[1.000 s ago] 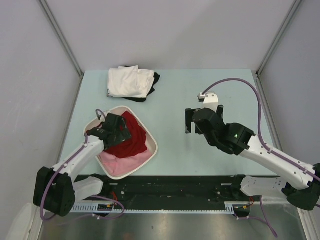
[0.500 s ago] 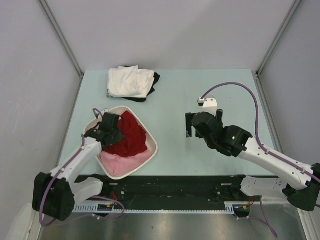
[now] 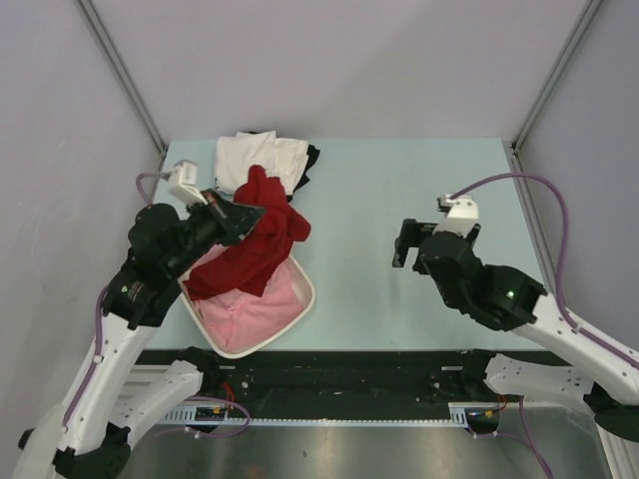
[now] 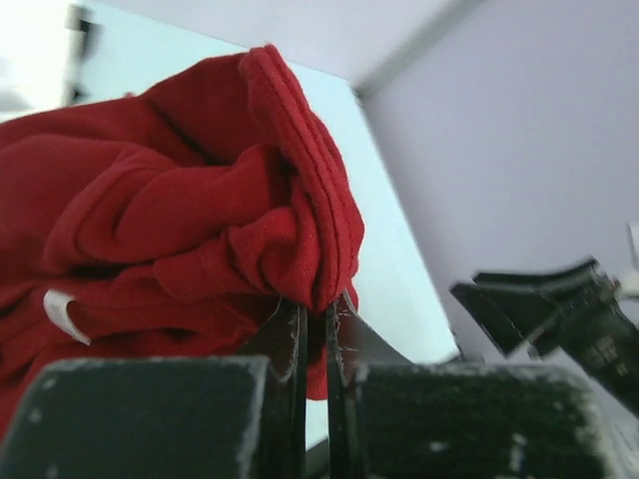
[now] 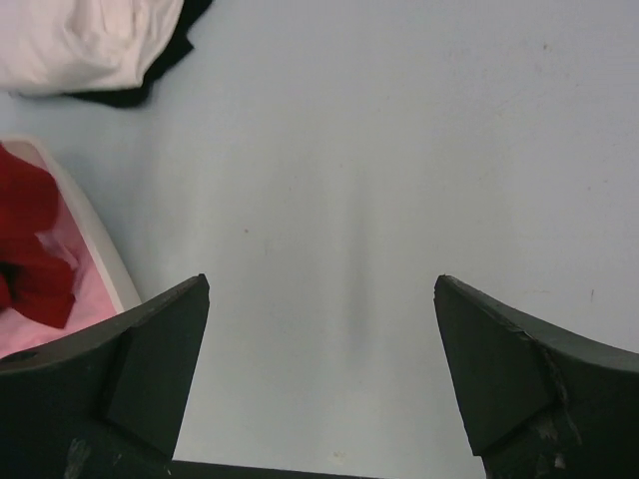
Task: Fold and stack the t-shirts
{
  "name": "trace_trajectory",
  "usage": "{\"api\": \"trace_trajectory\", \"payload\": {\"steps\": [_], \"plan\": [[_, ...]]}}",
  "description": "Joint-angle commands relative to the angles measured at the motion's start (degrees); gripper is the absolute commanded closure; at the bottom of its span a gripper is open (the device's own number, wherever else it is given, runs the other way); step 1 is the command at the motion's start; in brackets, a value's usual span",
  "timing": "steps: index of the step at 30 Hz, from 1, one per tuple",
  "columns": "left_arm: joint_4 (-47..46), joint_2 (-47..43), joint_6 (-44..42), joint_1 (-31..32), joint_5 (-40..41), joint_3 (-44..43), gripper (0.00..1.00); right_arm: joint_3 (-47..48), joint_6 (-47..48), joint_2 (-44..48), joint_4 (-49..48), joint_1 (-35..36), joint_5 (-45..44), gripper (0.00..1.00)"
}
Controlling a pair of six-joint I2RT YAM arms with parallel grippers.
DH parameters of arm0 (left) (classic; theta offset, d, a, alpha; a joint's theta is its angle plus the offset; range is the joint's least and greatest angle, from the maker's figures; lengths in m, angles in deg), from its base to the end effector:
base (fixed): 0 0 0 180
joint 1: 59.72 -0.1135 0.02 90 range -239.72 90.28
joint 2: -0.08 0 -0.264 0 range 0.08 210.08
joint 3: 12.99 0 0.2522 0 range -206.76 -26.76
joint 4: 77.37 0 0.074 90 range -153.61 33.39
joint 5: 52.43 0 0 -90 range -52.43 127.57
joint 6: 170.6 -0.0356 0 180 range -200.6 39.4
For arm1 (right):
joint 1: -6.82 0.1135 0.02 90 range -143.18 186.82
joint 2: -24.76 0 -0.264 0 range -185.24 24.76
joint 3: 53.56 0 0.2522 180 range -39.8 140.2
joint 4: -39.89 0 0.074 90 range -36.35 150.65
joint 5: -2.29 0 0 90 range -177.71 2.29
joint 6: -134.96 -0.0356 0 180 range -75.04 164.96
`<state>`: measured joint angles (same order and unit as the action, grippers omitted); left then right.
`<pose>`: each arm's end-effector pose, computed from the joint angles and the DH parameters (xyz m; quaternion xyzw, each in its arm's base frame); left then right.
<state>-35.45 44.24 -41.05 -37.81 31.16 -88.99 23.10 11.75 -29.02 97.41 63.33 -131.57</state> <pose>0.1400 -0.0606 0.4113 -0.0819 0.7618 -0.3645 0.5293 0.1190 0.1351 0.3679 0.0040 0.8396 0.0695 0.5387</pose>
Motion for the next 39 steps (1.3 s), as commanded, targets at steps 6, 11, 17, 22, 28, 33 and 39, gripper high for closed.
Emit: {"api": "trace_trajectory", "payload": {"steps": [6, 11, 17, 22, 28, 33, 39], "plan": [[-25.0, 19.3, -7.3, 22.9, -12.9, -11.1, 1.00, -1.4, -4.0, 17.9, 0.4, 0.1, -12.9, 0.00], [-27.4, 34.6, -9.8, 31.4, -14.8, -23.2, 1.00, -2.1, -4.8, 22.5, 2.2, 0.4, -15.0, 0.00], [-32.2, 52.9, -6.7, 35.2, -16.2, -33.2, 1.00, -2.0, -5.1, 23.9, 3.2, 0.4, -16.9, 0.00], [-35.7, 64.3, -3.5, 37.0, -19.2, -28.6, 1.00, -2.1, -4.5, 22.6, 3.3, 0.2, -16.5, 0.00], [-43.4, 65.2, -0.4, 39.3, -14.7, -11.8, 0.00, -2.2, -3.2, 20.0, 1.6, 0.4, -15.6, 0.00], [-37.2, 45.6, -2.4, 39.2, -2.7, 1.2, 0.00, -3.6, -0.5, 18.0, -0.5, 0.4, -11.5, 0.00], [-6.7, 26.3, -2.7, 39.2, 17.8, 1.5, 0.00, -5.6, -3.5, 1.1, 3.3, 0.1, -0.9, 0.00]]}}
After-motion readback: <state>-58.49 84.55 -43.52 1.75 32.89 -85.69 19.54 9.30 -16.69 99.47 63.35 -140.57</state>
